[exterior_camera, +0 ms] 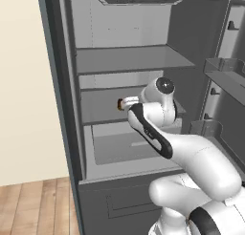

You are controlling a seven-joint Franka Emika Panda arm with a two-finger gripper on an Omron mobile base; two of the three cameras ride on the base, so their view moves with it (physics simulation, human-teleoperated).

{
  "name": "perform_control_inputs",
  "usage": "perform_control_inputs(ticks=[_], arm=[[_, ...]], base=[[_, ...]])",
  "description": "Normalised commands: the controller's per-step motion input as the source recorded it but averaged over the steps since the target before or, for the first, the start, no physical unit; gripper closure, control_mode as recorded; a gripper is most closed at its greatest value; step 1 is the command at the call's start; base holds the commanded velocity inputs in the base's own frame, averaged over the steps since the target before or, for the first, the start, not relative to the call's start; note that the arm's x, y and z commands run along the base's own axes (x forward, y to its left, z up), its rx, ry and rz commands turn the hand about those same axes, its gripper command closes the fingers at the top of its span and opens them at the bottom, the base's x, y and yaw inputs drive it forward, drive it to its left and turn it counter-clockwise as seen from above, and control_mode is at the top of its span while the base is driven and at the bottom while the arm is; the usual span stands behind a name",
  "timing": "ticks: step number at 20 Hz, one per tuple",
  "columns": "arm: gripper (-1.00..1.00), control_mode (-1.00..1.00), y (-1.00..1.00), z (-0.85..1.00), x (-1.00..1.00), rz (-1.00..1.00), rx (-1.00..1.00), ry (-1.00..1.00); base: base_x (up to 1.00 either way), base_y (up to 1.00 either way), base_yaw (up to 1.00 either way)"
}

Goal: Pick sweet potato from the fridge and place it on the plate on the counter.

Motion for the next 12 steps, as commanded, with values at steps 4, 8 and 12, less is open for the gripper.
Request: perform_control_inputs(ticks=[4,8,12], arm=[[-1.00,-1.00,0.15,-0.11,0.48,-0.10,0.00,0.00],[-1.00,-1.00,0.06,-0.21,0.48,-0.10,0.00,0.01],[-1.00,-1.00,0.00,-0.28,0.31,-0.04,0.00,0.02]], base=[[0.00,0.00,0.00],[0.00,0.00,0.00],[0.00,0.00,0.00]])
